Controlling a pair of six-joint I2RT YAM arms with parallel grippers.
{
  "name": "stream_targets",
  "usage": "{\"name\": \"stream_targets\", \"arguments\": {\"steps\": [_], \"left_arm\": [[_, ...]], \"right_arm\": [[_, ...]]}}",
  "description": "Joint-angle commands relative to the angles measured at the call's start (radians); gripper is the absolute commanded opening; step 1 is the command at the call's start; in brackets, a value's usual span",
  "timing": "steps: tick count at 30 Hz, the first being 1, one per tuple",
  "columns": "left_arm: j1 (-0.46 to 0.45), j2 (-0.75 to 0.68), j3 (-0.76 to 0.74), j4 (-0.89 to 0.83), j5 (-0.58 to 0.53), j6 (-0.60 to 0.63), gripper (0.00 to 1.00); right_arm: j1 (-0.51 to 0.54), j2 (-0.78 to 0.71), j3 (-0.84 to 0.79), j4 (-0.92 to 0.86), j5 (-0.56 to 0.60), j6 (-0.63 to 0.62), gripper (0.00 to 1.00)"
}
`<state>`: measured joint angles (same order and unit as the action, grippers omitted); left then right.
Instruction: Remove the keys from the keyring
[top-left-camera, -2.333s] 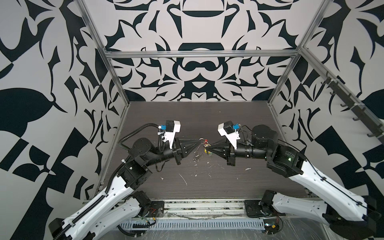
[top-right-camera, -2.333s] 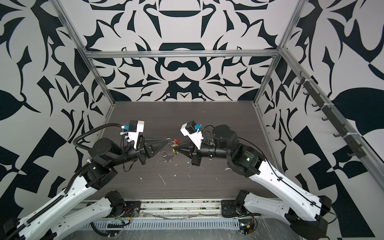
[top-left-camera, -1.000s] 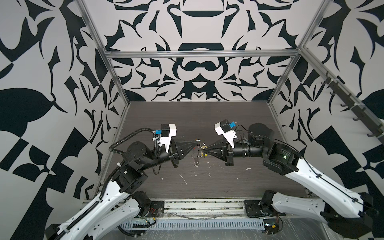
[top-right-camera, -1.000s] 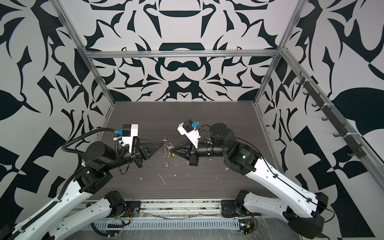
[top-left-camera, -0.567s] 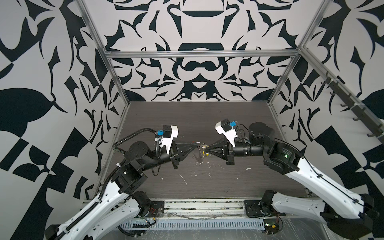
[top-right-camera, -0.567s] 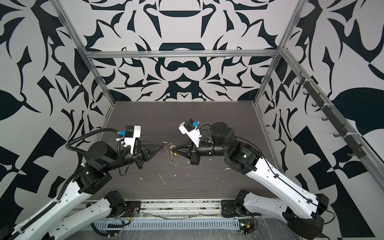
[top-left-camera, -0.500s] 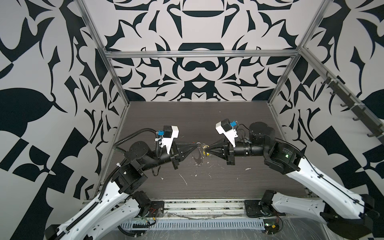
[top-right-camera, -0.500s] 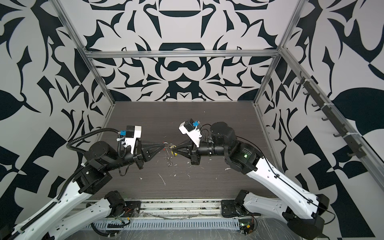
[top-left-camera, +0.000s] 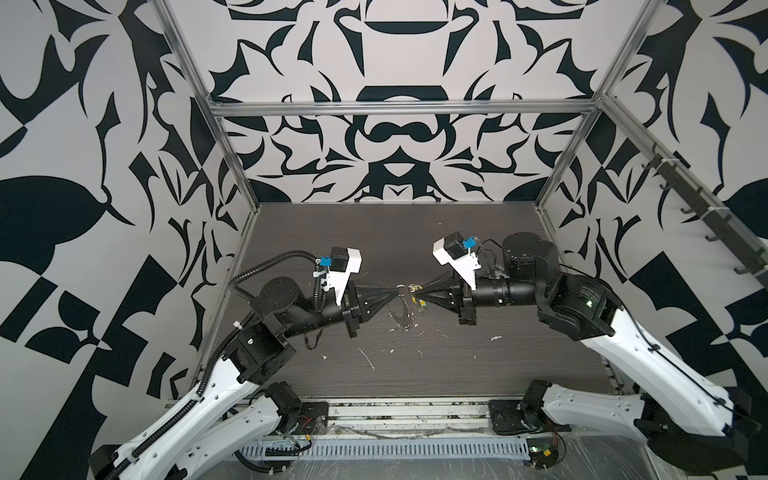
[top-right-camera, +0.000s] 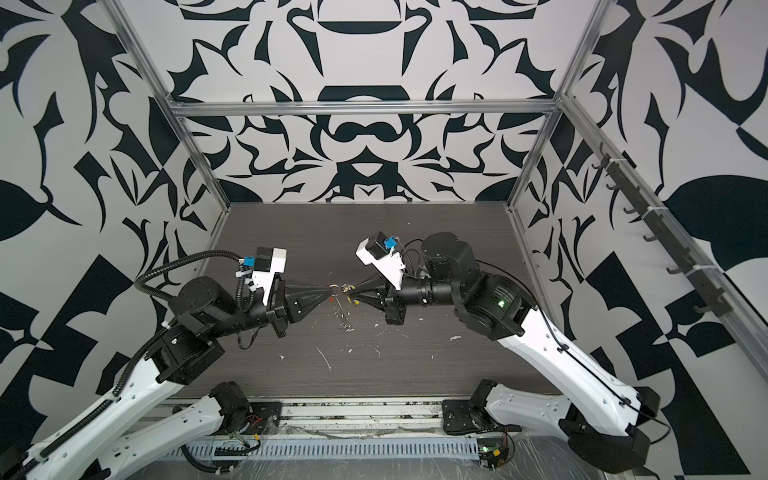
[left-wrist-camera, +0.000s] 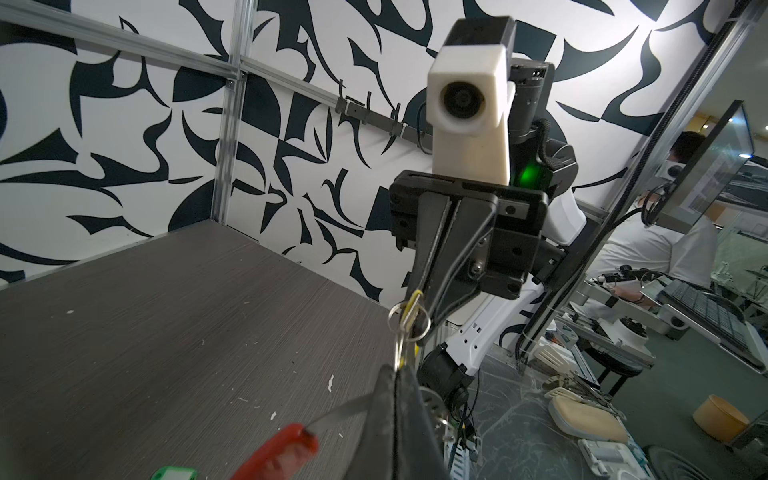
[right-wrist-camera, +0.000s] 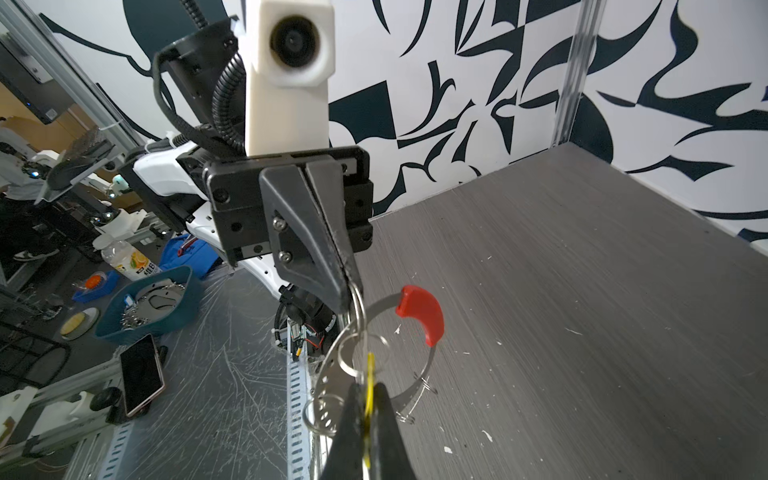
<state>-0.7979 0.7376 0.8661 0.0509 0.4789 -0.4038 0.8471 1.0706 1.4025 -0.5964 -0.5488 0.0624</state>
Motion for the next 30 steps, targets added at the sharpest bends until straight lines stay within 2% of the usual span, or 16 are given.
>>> {"name": "stream_targets", "arguments": {"steps": [1,10,16,30], "left_arm": [[0.016,0.0,0.036,-0.044,0.033,-0.033,0.0],[0.016,0.043,0.087,-0.117,0.112,-0.047,0.0],[0.016,0.101,0.125,-0.171,0.184,-0.065,0.0],[0.016,0.197,0.111,-0.055,0.334,-0.158,0.0]], "right_arm": [[-0.027,-0.022,0.085,-0.033,0.092,-0.07,0.0],[-0.026,0.017,0.183,-0.145,0.128,-0.181,0.0],[-0.026,0.025,0.182,-0.146,0.141,-0.21,0.0],[-0.022,0.078,0.246,-0.141,0.087,-0.257,0.0]]}}
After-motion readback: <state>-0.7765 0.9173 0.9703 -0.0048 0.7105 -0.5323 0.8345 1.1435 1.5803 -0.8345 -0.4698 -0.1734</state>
